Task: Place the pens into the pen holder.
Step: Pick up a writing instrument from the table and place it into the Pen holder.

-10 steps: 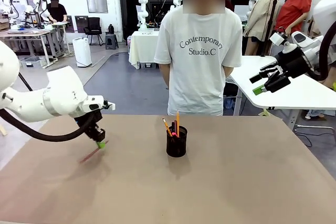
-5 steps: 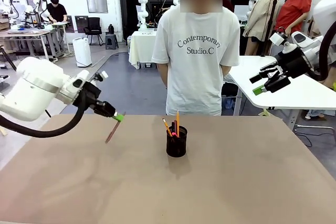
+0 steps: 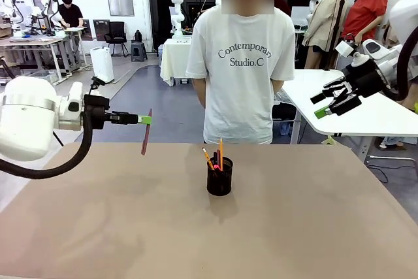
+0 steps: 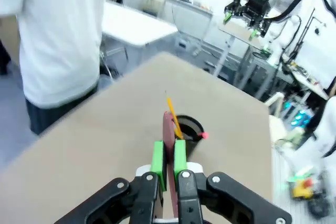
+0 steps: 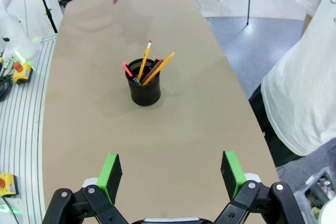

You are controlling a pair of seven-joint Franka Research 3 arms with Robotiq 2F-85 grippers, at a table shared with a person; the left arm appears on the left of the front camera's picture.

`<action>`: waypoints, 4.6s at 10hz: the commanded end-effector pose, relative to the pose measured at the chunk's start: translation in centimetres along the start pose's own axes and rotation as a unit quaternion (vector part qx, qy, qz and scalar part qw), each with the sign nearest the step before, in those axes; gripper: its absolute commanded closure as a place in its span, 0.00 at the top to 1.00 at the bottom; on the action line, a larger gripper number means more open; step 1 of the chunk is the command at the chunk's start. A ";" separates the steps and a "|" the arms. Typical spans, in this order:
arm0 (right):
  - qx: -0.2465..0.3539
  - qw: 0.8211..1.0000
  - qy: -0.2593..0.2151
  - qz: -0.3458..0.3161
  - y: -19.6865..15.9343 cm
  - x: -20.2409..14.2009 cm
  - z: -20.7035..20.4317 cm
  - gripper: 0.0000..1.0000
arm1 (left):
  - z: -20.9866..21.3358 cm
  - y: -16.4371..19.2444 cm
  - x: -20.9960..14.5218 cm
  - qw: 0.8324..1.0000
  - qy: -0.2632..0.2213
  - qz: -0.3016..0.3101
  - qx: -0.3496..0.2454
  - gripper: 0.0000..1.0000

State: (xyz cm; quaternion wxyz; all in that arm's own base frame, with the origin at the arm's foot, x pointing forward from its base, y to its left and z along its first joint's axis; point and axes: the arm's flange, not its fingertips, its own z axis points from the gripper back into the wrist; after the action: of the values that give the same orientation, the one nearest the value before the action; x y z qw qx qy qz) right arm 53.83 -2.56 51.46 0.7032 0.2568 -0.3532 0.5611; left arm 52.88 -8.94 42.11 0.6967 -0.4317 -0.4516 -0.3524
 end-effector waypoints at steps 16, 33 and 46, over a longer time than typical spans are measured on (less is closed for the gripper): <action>-0.003 1.000 0.001 0.001 0.3 0.2 0.1 1.00 | -6.0 -0.8 0.4 0.915 -0.236 -0.276 -0.176 0.00; -0.003 1.000 0.001 0.001 0.3 0.2 0.1 1.00 | -25.8 0.5 -3.8 0.914 -0.136 -0.238 -0.300 0.00; -0.003 1.000 0.001 0.001 0.3 0.2 0.1 1.00 | -25.4 1.5 -5.6 0.923 -0.099 -0.236 -0.287 1.00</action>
State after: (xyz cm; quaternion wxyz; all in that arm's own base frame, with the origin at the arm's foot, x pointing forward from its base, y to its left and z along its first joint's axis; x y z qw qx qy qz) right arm 53.79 -2.53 51.53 0.7028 0.2565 -0.3535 0.5614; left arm 60.32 -31.48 30.40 0.3889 -0.5260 -0.4975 -0.5697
